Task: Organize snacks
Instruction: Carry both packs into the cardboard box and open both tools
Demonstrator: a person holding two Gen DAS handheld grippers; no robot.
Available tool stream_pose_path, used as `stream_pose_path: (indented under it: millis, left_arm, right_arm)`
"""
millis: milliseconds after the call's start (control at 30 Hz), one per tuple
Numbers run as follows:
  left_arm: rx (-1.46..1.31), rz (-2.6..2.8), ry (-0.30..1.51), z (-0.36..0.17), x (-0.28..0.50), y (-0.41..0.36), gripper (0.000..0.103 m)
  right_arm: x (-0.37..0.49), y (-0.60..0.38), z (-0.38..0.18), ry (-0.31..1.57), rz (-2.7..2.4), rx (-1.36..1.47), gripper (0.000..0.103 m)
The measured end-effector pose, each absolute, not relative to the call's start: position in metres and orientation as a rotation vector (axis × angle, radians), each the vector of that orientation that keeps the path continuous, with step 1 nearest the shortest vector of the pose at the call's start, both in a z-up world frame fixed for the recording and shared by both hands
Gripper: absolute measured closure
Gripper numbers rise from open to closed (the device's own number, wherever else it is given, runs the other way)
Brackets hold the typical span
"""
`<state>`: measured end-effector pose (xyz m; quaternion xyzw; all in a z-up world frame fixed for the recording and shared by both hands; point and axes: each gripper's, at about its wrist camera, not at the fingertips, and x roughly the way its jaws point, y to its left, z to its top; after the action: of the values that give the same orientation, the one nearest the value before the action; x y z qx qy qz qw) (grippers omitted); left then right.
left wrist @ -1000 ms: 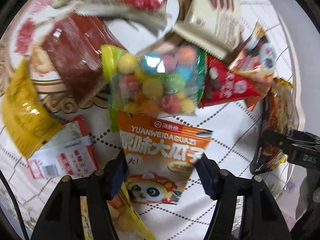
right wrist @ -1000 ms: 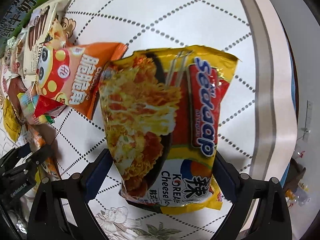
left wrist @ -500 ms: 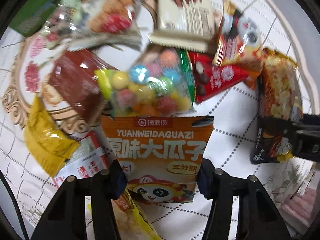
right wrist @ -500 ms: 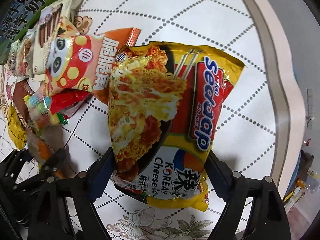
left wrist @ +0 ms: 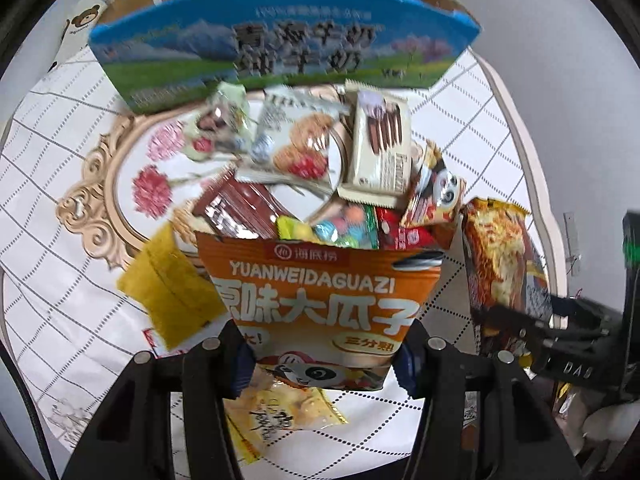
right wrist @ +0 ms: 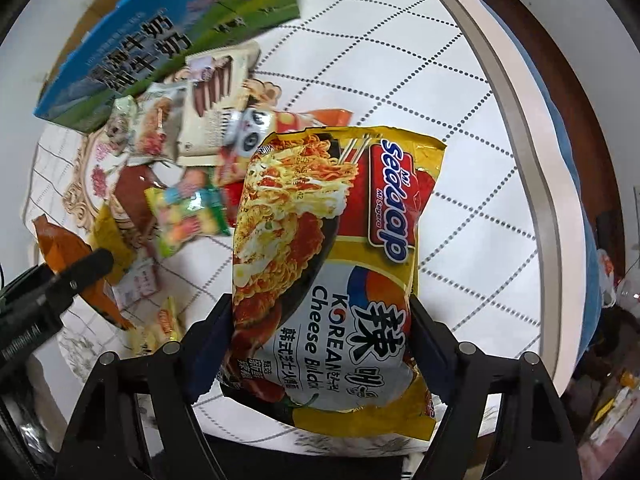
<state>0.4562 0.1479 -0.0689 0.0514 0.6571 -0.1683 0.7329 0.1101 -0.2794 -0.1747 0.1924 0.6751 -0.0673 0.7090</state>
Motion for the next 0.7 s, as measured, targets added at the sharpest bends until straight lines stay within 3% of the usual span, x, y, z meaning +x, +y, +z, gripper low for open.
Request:
stream_pose_path:
  millis: [200,300,500,700]
  left_arm:
    - [0.078,-0.423,1.397,-0.041,0.422,0.145,0.051]
    - [0.050,-0.448,1.348,-0.002,0.446,0.144,0.050]
    - [0.046,-0.400,1.264,0.022,0.536,0.125,0.050]
    - [0.024,-0.306,1.334,-0.007,0.645,0.118,0.050]
  right_arm:
    - [0.109,-0.287,-0.146,1.367,-0.128,0.469,0.020]
    - [0.141,-0.277,-0.118,1.285,-0.088,0.459,0.020]
    - [0.222,-0.267,-0.051,1.173,0.018,0.387,0.020]
    - [0.332,-0.266,-0.049,1.186,0.066,0.300,0.020]
